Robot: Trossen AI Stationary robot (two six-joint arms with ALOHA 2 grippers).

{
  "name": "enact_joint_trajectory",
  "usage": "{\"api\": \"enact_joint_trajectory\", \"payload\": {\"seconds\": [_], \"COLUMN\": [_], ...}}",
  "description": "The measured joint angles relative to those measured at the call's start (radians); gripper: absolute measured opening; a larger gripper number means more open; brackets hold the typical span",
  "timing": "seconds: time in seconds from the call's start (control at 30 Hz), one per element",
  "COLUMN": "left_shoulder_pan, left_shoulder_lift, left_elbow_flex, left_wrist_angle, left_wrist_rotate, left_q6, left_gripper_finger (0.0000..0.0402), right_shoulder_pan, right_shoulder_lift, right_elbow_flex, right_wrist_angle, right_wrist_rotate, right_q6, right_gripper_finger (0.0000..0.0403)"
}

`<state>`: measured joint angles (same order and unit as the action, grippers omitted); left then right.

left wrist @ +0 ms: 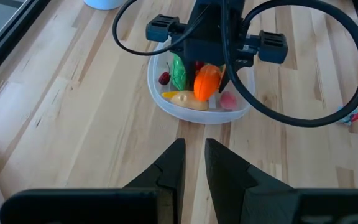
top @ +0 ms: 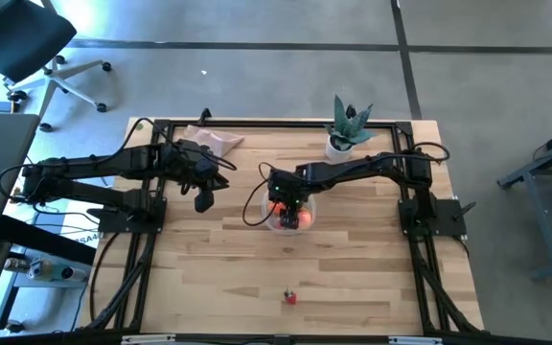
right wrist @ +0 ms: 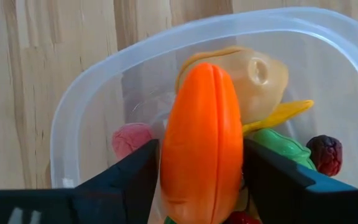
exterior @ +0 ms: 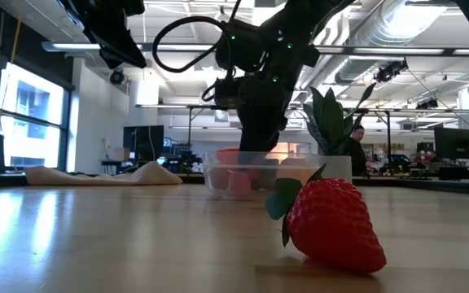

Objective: Pick and placing Produce into tupperware
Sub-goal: Put the carrot into the transparent bin, then put the strawberry into the transparent bin

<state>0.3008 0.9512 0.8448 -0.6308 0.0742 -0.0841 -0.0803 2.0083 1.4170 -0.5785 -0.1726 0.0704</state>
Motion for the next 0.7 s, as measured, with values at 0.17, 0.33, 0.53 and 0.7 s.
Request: {"api": "enact_joint_trajectory", "payload": {"seconds": [0.17, 0.33, 0.53, 0.7], "left_shoulder_pan": [0.000, 0.000, 0.000, 0.000], "left_shoulder_lift": [0.000, 0.000, 0.000, 0.000], "left_elbow_flex": [0.000, 0.000, 0.000, 0.000], "left_wrist_angle": [0.000, 0.000, 0.000, 0.000], "left_wrist_rotate": [0.000, 0.000, 0.000, 0.000], "left_q6": [0.000, 0.000, 0.000, 0.000], "left_gripper_finger": [0.0051, 0.0051, 0.0051, 0.0051], "right_shoulder_pan": [0.000, 0.000, 0.000, 0.007], "right_shoulder_lift": [-0.001, -0.035, -0.124, -0.217], "right_elbow_flex": [0.001, 0.002, 0.002, 0.003], "right_wrist_angle": [-0.001, -0.015, -0.034, -0.116], "right_wrist_rotate": [0.000, 0.000, 0.009, -0.026], "right_q6": [-0.001, -0.001, 0.000, 0.011], "right_gripper_finger": [0.0226, 0.0227, 0.0227, 0.0227]}}
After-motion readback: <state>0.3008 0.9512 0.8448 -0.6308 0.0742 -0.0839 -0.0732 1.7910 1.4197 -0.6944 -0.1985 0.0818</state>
